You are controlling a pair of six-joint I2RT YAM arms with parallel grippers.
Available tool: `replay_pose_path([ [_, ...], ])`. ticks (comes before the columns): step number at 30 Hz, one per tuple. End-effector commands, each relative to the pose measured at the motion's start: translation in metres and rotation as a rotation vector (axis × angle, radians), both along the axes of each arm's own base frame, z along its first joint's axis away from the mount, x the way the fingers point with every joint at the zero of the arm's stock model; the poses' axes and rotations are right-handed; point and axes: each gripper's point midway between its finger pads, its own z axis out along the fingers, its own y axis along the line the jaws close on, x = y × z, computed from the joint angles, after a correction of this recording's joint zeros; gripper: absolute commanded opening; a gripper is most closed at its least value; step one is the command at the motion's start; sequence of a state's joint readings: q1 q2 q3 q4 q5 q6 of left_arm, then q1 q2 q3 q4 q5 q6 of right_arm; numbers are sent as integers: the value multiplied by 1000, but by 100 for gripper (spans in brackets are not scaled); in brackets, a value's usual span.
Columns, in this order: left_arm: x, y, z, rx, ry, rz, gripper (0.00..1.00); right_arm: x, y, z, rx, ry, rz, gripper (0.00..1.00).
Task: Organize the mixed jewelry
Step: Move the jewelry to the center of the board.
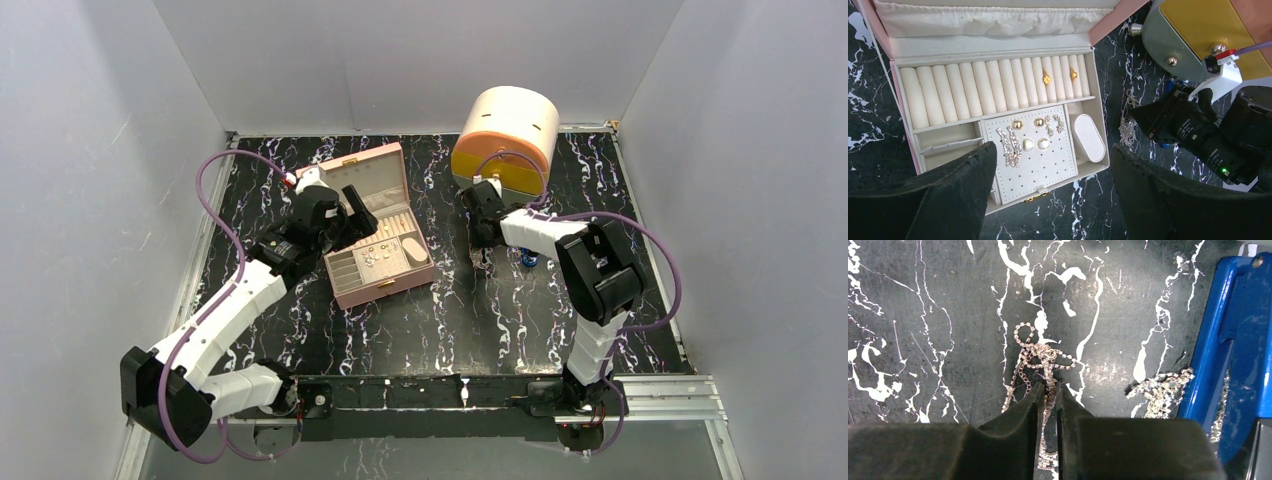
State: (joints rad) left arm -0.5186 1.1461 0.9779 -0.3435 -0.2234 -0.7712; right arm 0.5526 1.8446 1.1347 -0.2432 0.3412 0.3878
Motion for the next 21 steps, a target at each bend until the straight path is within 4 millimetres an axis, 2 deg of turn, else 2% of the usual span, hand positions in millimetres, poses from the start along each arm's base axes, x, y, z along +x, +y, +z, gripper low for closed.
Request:
replay_pose_path([
  [1,-1,4,12,-22,-33,16,80,-4,0,12,-16,-14,-4,19],
  [4,-1,4,11,-25,-30,16,80,-14,-6,15,-28,6,-24,11],
  [8,-1,2,9,-29,-24,14,80,-35,-21,24,-32,32,-84,6],
  [16,-3,-2,1,-42,0,4,80,-93,-61,27,-52,102,-239,5],
  [21,-5,-4,-3,-49,16,-7,79,-122,-76,24,-42,152,-337,5],
])
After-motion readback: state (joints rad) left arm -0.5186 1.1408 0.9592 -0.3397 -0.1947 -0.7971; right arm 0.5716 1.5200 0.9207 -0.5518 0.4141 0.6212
